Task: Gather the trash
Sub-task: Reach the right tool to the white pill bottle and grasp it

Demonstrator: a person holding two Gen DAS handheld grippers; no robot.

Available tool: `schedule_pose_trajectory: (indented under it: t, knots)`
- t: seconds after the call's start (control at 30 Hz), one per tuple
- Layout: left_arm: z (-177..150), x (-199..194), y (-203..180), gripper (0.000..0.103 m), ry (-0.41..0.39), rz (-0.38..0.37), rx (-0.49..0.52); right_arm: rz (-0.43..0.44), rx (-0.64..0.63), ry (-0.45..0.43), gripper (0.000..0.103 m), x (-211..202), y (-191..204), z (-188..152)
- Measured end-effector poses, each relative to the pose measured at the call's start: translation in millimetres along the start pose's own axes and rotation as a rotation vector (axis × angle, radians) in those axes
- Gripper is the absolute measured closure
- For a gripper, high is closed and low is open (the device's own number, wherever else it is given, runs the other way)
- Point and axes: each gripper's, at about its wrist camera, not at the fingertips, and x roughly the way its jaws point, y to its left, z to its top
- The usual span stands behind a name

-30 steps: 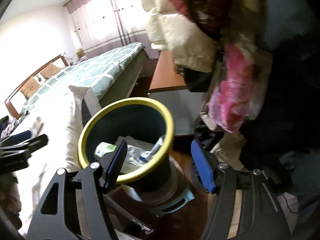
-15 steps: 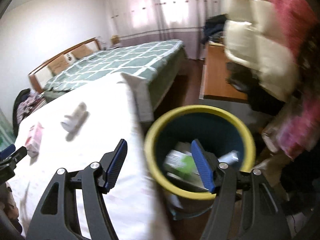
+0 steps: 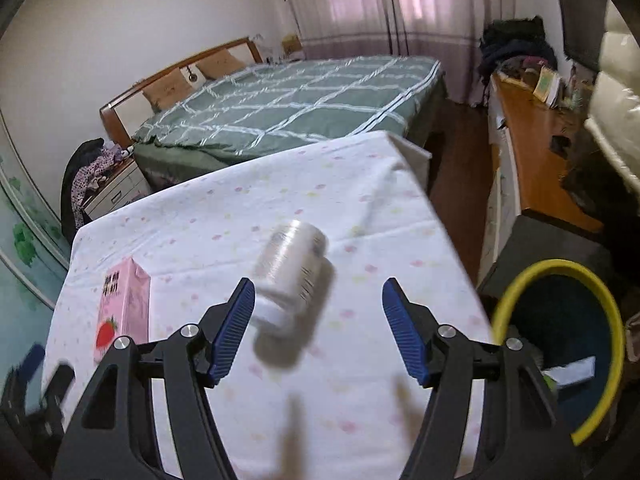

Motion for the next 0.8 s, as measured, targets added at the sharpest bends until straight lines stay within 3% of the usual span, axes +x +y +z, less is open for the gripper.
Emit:
schedule_pose_trajectory:
  t: [0.17, 0.5, 0.63, 0.8]
  knots:
    - [-1.7, -2.1, -1.5, 0.006, 0.005, 0.004, -0.036, -0.046, -0.008, 0.045, 0.040, 35.4, 14.7, 13.7]
    - [-4.1, 2.5, -1.1, 0.006, 0.019, -0.003, -0.047, -0.092, -0.025, 0.091, 0.040, 67.5, 27.5, 10.9]
    - [-3.7, 2.7, -2.4, 0.006, 0.017, -0.007, -0.043, -0.100, -0.050, 0.096, 0.056, 72.8, 33.2, 4.1]
    - [-5.1, 2.5, -5.3, 0.006, 0.023, -0.010, -0.038, -0.081, -0.064, 0.081, 0.058, 63.5, 33.7, -1.1]
